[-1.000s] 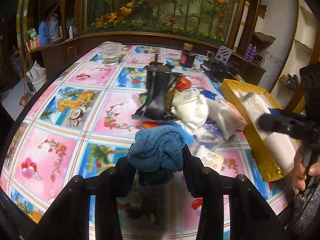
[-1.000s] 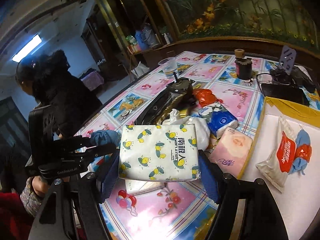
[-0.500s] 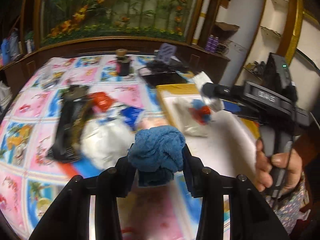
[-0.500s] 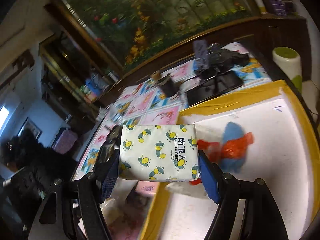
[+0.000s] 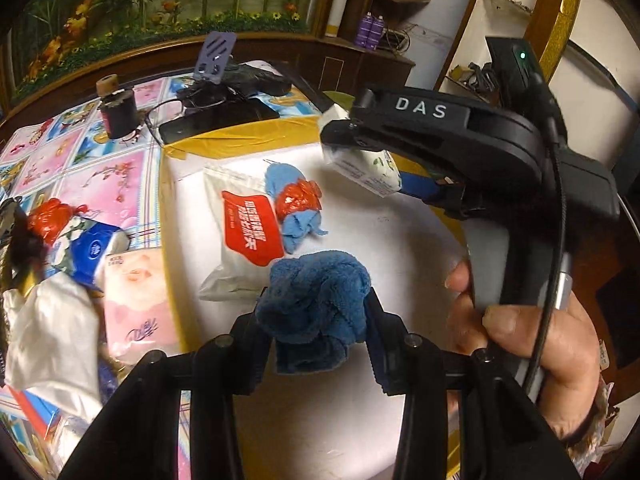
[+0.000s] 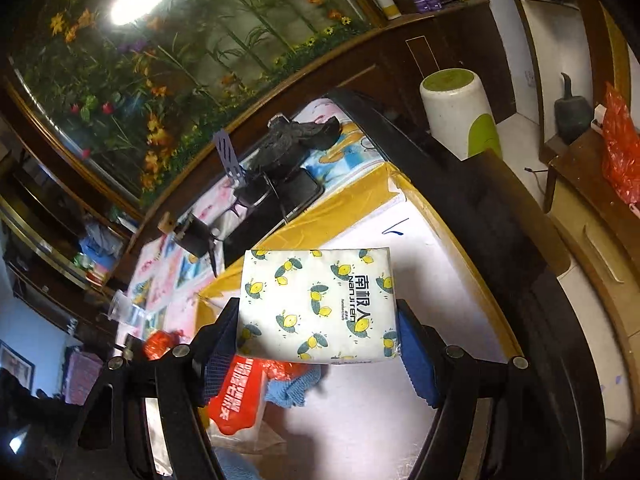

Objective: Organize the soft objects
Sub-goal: 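Lower the tissue pack and blue cloth into the white box, opening both grippers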

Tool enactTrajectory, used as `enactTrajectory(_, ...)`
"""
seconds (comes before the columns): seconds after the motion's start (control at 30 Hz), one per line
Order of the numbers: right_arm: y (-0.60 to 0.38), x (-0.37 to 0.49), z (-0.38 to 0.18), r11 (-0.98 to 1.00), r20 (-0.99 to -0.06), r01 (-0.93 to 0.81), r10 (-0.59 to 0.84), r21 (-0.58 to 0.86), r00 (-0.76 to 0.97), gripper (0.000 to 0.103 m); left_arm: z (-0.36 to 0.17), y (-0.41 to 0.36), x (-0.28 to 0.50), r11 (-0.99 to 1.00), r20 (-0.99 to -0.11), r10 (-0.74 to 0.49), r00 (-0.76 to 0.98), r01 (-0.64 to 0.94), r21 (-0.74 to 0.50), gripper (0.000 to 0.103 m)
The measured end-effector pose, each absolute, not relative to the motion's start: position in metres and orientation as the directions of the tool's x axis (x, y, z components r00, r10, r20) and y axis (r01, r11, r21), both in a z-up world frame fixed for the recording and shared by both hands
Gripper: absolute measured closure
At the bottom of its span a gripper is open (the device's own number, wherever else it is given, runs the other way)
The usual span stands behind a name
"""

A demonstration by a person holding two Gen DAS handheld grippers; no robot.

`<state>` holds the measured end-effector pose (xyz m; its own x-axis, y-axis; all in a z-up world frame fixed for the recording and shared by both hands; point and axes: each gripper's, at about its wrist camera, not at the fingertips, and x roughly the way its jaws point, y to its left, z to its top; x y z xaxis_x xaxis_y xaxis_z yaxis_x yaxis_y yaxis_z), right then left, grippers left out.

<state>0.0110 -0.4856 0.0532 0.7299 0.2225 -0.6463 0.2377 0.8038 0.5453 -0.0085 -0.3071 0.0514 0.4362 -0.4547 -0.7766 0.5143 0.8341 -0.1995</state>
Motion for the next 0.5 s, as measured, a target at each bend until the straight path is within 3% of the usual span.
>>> enactTrajectory(0.5, -0.477, 0.018, 0.039, 0.795, -0.676, 0.254, 0.246, 0.551, 0.695, 0.025, 0.036, -0.31, -0.003, 0.84, -0.784, -0.464, 0.413, 0.487, -0.241, 0.063)
